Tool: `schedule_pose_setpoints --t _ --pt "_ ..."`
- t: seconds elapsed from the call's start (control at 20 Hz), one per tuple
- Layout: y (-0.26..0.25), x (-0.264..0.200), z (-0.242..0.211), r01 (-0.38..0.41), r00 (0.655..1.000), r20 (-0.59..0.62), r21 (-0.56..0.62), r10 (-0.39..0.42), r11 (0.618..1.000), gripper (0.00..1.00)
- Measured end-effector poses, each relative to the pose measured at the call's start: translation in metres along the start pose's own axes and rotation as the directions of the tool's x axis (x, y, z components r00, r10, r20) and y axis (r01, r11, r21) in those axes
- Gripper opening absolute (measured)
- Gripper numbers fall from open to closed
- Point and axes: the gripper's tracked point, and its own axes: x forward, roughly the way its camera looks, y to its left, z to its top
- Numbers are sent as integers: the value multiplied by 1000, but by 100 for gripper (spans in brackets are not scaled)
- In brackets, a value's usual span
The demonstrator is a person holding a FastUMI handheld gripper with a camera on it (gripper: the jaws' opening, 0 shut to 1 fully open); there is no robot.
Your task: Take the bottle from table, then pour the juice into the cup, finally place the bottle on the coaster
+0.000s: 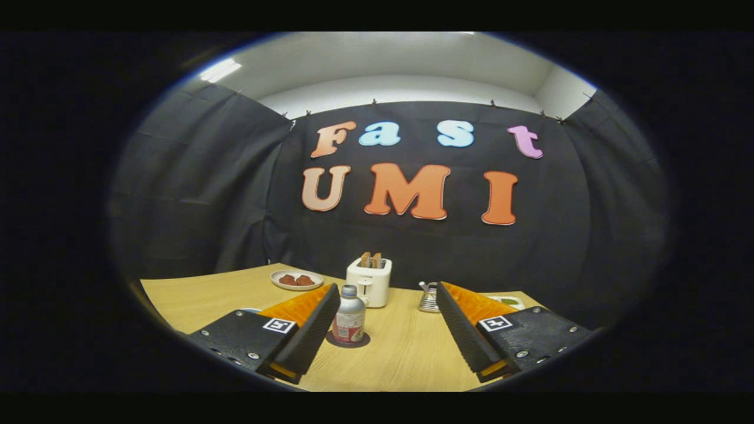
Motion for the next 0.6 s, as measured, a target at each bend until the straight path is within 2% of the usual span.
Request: schedule_pose_setpoints --t 0.4,0.6 --pt "-54 -72 56 125 991 52 -1 -125 992 97" --pt "-75 -95 66 176 983 53 2 -176 984 97"
